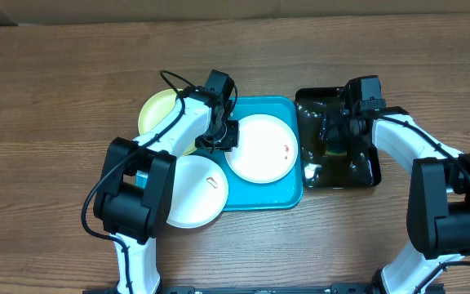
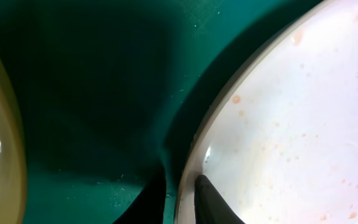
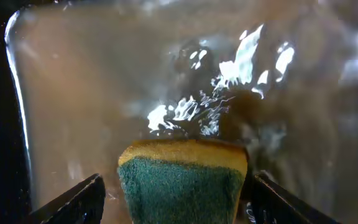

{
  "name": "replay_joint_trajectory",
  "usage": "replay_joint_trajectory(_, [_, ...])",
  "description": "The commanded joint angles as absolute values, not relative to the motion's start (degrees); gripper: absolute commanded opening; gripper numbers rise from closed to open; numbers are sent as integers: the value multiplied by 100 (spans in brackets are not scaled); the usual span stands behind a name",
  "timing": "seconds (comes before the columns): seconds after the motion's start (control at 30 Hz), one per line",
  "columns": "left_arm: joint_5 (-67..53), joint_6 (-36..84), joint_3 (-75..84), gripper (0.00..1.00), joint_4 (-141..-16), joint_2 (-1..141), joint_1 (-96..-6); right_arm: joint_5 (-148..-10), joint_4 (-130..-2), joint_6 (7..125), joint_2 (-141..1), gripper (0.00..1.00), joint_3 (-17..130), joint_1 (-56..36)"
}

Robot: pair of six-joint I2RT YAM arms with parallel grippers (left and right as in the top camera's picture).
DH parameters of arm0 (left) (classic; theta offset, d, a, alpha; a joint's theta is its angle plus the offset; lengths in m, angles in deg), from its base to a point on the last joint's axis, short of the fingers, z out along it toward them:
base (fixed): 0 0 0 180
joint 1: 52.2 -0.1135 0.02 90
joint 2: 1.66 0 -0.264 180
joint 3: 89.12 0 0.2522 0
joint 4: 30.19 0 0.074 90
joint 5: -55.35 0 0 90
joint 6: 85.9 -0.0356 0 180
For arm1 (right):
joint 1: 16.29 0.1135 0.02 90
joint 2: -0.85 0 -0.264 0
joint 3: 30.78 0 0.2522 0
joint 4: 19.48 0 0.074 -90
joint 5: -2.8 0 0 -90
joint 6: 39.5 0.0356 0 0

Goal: Clean dirty plates on tray and stack at the side

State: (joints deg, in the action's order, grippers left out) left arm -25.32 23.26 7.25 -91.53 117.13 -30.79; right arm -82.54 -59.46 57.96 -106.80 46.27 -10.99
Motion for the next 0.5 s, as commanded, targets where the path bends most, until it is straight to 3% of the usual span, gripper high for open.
replay_joint_trajectory(0.0, [-2602, 2300, 719, 19, -9168, 11831, -3031, -8243, -5900, 5799, -10847, 73, 4581, -1110])
replay_joint_trajectory(0.03, [-2602, 2297, 719, 19, -9168, 11831, -3031, -8243, -5897, 5799, -10892, 68, 4581, -1110])
replay_joint_trajectory(0.1, [-2602, 2297, 719, 19, -9170, 11831, -3031, -8241, -5856, 5825, -11028, 47, 4574, -1110])
replay_joint_trajectory(0.13, [-2602, 2300, 719, 19, -9168, 11831, -3031, -8241, -5830, 5858, -11056, 33, 4572, -1110])
replay_joint_trajectory(0.17, [-2602, 2300, 719, 19, -9168, 11831, -3031, -8243, -5803, 5930, -11083, 13, 4572, -1110])
replay_joint_trajectory(0.2, [-2602, 2297, 719, 19, -9170, 11831, -3031, -8236, -5771, 5952, -11083, 4, 4572, -1110])
replay_joint_trajectory(0.23, [-2602, 2297, 719, 19, -9170, 11831, -3031, -8221, -5760, 5949, -11056, 4, 4592, -1110])
replay_joint_trajectory(0.27, [-2602, 2297, 719, 19, -9172, 11831, -3031, -8177, -5810, 5947, -11019, 11, 4653, -1110])
replay_joint_trajectory(0.33, [-2602, 2297, 719, 19, -9172, 11831, -3031, -8109, -6055, 5949, -10912, 58, 4850, -1123])
replay_joint_trajectory(0.37, [-2602, 2297, 719, 20, -9172, 11831, -3031, -8112, -6210, 5947, -10857, 69, 4959, -1125])
replay_joint_trajectory(0.47, [-2602, 2297, 719, 24, -9170, 11831, -3031, -8112, -6711, 5947, -10696, 74, 5282, -1125])
